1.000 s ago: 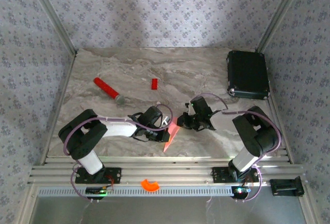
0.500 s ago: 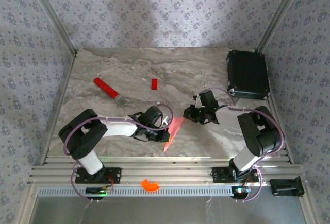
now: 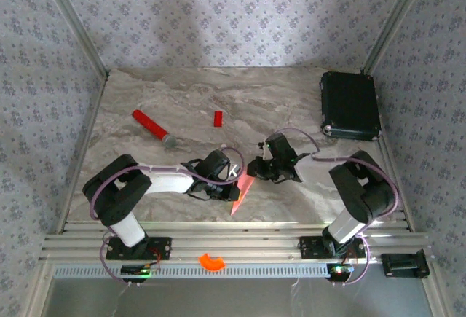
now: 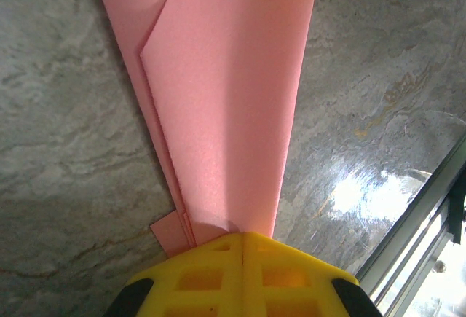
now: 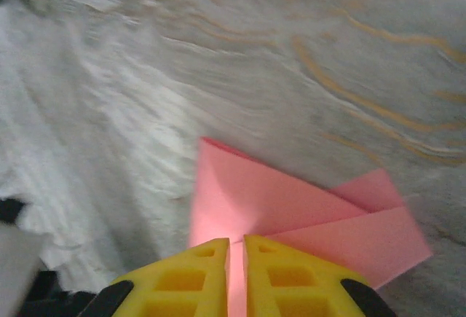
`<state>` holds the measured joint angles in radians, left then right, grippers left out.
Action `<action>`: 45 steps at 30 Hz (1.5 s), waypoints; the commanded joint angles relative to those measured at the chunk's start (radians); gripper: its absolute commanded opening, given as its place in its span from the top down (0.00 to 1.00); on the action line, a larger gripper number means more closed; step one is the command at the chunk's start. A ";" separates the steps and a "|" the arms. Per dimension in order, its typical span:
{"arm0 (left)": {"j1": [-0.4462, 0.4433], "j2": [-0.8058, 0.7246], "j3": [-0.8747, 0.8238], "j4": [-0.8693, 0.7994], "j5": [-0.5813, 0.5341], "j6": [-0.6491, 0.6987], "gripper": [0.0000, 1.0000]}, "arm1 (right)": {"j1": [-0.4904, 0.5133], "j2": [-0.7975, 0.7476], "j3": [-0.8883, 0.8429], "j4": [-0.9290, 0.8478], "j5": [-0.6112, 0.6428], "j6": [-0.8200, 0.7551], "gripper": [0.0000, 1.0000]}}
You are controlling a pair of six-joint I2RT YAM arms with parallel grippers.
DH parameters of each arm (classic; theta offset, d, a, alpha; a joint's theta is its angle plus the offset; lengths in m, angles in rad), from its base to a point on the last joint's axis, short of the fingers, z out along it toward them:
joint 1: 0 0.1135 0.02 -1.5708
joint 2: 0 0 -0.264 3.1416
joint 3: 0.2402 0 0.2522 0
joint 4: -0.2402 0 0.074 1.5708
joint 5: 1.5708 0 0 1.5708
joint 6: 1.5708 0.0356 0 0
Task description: Fold a paper plane with a square sheet of paper (pick it up from the middle)
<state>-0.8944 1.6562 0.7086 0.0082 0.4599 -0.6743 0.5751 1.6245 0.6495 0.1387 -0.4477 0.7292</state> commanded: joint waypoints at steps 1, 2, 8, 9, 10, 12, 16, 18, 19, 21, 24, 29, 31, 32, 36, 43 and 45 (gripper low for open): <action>-0.011 -0.003 -0.016 -0.135 -0.055 -0.006 1.00 | -0.007 0.056 -0.025 -0.006 0.011 0.008 0.87; -0.011 -0.009 -0.016 -0.135 -0.058 -0.008 1.00 | -0.008 0.067 -0.032 -0.004 0.013 0.008 0.88; -0.011 -0.033 0.009 -0.156 -0.067 -0.008 1.00 | -0.011 0.094 -0.068 0.035 0.016 0.026 0.92; -0.011 -0.034 0.016 -0.165 -0.069 -0.005 1.00 | -0.011 0.095 -0.074 0.043 0.017 0.031 0.92; -0.011 -0.037 0.026 -0.172 -0.070 -0.002 1.00 | -0.011 0.094 -0.078 0.051 0.017 0.037 0.92; -0.011 -0.044 0.043 -0.183 -0.075 -0.001 1.00 | -0.008 0.094 -0.082 0.056 0.019 0.043 0.93; -0.011 -0.065 0.087 -0.201 -0.081 0.003 0.98 | -0.003 0.094 -0.086 0.062 0.027 0.052 0.93; -0.010 -0.075 0.108 -0.196 -0.081 -0.003 0.96 | 0.001 0.097 -0.085 0.065 0.028 0.056 0.93; -0.011 -0.079 0.117 -0.188 -0.078 -0.009 0.94 | 0.002 0.099 -0.085 0.065 0.027 0.057 0.93; -0.011 -0.085 0.125 -0.159 -0.071 -0.022 0.93 | 0.003 0.101 -0.083 0.066 0.027 0.061 0.93; -0.011 -0.067 0.132 -0.096 -0.033 -0.048 0.90 | 0.005 0.102 -0.074 0.060 0.029 0.062 0.93; -0.023 0.013 0.153 -0.067 -0.018 -0.053 0.90 | 0.011 0.100 -0.066 0.050 0.032 0.062 0.93; -0.028 0.039 0.143 -0.057 -0.019 -0.058 0.90 | 0.014 0.097 -0.065 0.050 0.036 0.063 0.93; -0.032 0.051 0.137 -0.057 -0.023 -0.059 0.90 | 0.014 0.096 -0.068 0.048 0.038 0.063 0.93; -0.046 0.065 0.087 -0.052 -0.039 -0.070 0.93 | 0.014 0.095 -0.074 0.048 0.041 0.064 0.93; -0.059 0.010 -0.026 -0.012 -0.066 -0.109 0.96 | 0.012 0.101 -0.078 0.053 0.038 0.062 0.93; -0.059 -0.008 -0.041 -0.011 -0.071 -0.112 0.96 | 0.011 0.103 -0.074 0.053 0.037 0.062 0.93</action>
<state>-0.9390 1.6707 0.7170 0.0692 0.3981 -0.7647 0.5735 1.6695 0.6010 0.2935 -0.4828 0.7898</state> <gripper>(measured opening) 0.049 0.071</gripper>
